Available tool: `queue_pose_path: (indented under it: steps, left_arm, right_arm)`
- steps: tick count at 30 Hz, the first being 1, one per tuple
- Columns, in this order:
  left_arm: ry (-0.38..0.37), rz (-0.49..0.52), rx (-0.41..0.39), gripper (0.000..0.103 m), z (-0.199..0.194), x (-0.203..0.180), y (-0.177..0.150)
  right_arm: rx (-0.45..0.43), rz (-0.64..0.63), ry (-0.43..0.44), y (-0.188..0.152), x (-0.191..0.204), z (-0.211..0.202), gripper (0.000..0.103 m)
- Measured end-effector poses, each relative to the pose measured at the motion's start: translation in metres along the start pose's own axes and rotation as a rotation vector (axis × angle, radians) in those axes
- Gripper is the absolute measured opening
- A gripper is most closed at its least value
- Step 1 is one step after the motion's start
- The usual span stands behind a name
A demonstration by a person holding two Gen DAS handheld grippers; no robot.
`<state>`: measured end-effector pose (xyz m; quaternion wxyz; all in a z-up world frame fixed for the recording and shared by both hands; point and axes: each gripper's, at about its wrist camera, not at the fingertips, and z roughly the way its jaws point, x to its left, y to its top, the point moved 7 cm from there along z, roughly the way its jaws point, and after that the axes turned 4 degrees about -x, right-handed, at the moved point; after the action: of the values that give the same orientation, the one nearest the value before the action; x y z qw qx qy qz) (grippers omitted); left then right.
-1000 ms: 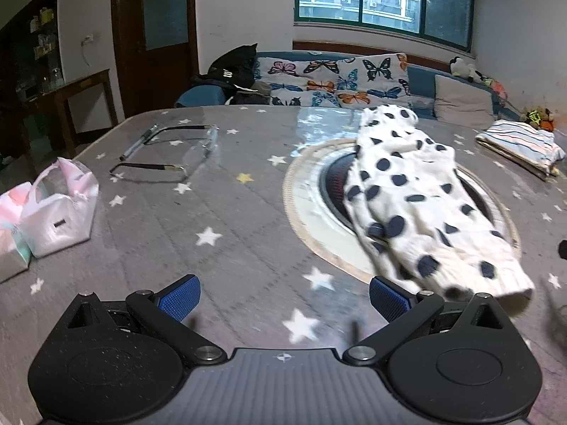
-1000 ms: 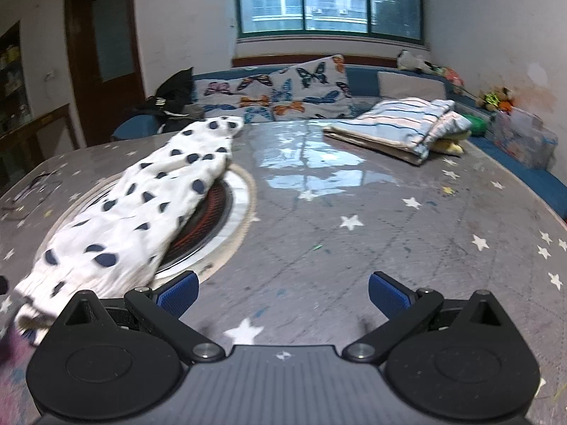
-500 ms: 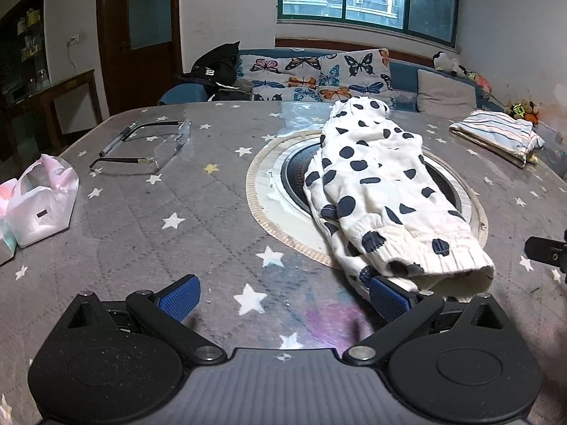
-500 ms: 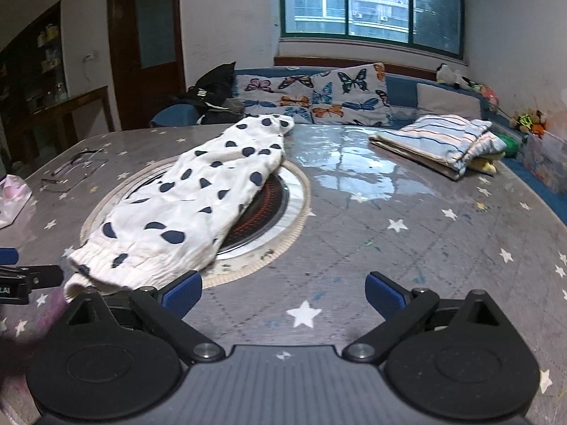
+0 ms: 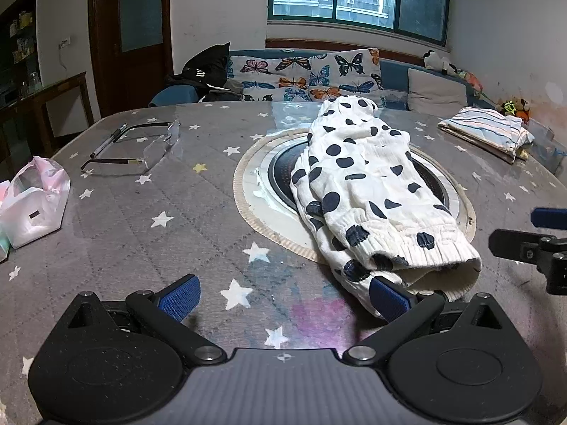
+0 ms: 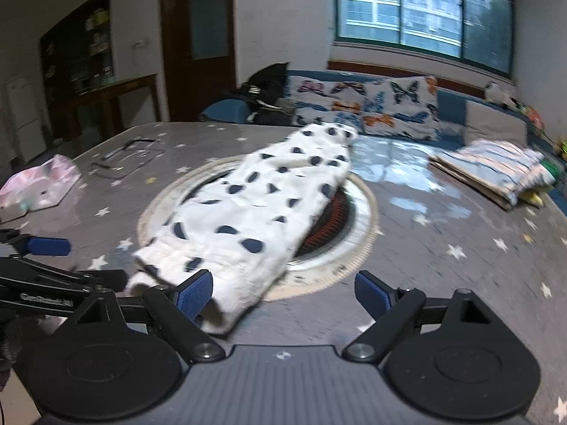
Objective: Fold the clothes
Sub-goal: 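Move both tools toward the white polka-dot pants on the table, then grasp the pants cuff with the right tool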
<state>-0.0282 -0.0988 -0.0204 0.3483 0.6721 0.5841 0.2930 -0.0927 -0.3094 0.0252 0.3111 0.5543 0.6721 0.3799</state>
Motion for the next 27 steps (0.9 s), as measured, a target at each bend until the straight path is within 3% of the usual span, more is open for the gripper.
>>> queue_pose_path:
  steps: [8, 13, 23, 27]
  left_arm:
    - [0.028, -0.018, -0.004, 0.103, 0.0, 0.018, -0.003]
    - [0.045, -0.042, 0.008, 0.103, 0.001, 0.031, -0.007]
    - [0.059, -0.077, 0.034, 0.103, 0.01, 0.049, -0.016]
    - [0.072, -0.078, 0.034, 0.103, 0.012, 0.053, -0.016]
  right_arm:
    - [0.012, -0.101, 0.079, 0.01, 0.035, 0.011, 0.082]
    - [0.039, -0.14, 0.132, 0.013, 0.056, 0.026, 0.065]
    - [0.1, -0.222, 0.213, 0.009, 0.095, 0.056, 0.059]
    - [0.133, -0.212, 0.226, 0.004, 0.097, 0.066, 0.047]
